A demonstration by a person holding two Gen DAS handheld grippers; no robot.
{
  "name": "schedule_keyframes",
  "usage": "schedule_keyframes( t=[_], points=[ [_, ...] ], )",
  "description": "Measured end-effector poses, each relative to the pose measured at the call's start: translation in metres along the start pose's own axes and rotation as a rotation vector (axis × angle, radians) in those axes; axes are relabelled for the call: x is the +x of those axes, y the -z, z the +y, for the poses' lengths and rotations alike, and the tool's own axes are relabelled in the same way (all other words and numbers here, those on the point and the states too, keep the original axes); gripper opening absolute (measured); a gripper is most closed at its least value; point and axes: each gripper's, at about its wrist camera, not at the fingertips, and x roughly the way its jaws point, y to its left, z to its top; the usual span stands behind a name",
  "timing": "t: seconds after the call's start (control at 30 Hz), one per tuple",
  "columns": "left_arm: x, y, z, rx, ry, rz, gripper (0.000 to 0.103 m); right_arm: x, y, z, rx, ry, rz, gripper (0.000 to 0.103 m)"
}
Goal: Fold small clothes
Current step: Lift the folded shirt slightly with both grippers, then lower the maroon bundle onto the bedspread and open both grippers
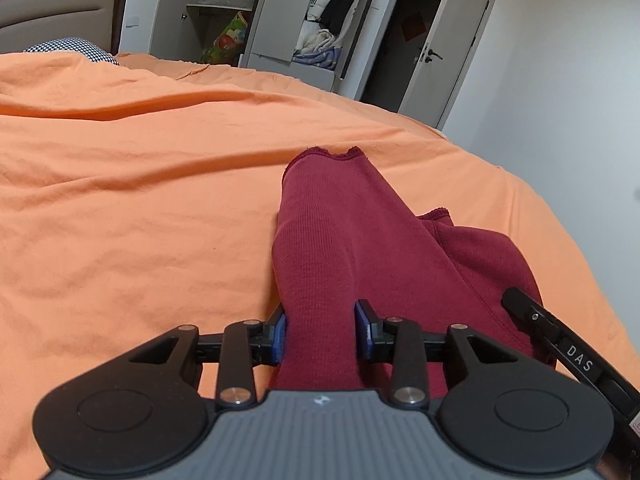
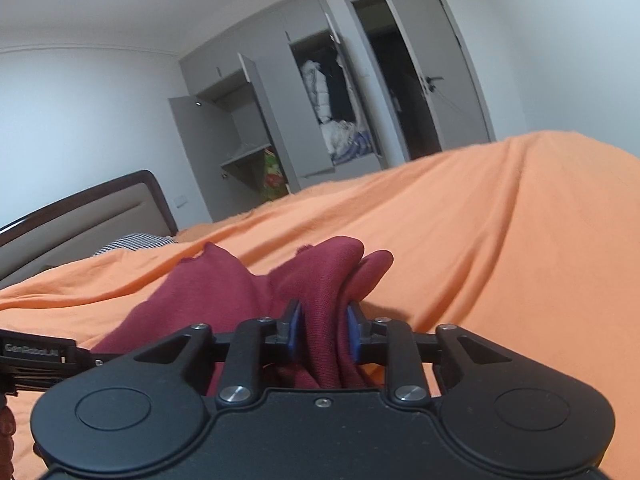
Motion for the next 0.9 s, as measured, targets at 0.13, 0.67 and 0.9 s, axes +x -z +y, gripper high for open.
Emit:
schedule_keyframes(
  t=[0.13,0.67,0.9],
  points=[
    [0.001,-0.001,-0.002,-0.005,-0.006,0.002,0.041,0.001,0.000,0.000,0.008,0.004,0.011,0.032],
    [-0.011,-0.002,-0.010,0.001,-0.060,-0.031,0.088,-0.010,-0.004,-0.006,-0.001,0.047,-0.010,0.092],
    [-0.024,-0.005,-0.021,0.038,-0.090,-0.073,0.099,-0.024,-0.009,-0.004,-0.014,0.051,-0.057,0.102]
  ],
)
